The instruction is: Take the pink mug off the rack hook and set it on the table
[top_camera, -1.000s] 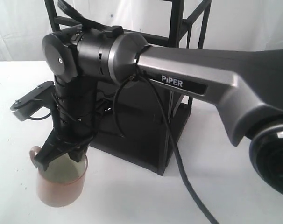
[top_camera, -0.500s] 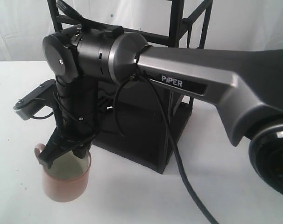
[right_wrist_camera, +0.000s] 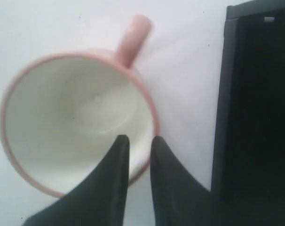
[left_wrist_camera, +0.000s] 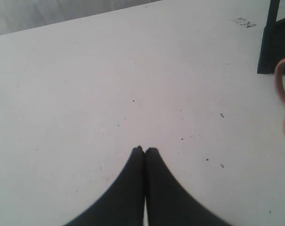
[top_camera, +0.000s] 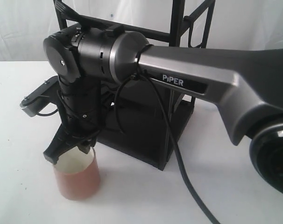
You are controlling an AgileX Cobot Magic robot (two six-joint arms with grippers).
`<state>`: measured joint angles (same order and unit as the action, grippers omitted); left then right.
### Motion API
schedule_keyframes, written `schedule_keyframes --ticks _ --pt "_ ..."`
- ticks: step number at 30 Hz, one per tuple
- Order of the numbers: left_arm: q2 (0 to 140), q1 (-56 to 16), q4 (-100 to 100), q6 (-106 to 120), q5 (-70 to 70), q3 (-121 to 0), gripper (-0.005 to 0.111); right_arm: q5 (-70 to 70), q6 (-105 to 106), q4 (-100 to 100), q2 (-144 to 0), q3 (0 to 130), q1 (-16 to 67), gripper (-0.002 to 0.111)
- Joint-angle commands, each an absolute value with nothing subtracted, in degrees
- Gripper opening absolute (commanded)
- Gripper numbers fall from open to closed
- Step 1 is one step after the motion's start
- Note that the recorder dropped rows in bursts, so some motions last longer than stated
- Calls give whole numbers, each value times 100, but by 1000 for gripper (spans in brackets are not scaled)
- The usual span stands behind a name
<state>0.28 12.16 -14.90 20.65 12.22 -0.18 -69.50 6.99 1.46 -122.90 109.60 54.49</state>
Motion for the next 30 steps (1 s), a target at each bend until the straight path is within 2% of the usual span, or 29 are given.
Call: schedule_keyframes --ticks 1,12,19,28,30 --pt "0 1184 -1544 2080 1206 0 0 -6955 553 238 -12241 10994 5417 17" --pt "0 1184 -1544 2080 1206 0 0 -6996 410 130 -11821 11016 5417 17" --pt "0 1184 -1544 2080 1206 0 0 -6996 759 -1830 -10996 10866 5428 16" --pt "0 1184 -1544 2080 1206 0 0 -6996 918 -1688 -10218 10077 5678 0" --pt "0 1184 -1544 2080 1206 0 0 -6996 918 -1521 -9942 9656 5765 0"
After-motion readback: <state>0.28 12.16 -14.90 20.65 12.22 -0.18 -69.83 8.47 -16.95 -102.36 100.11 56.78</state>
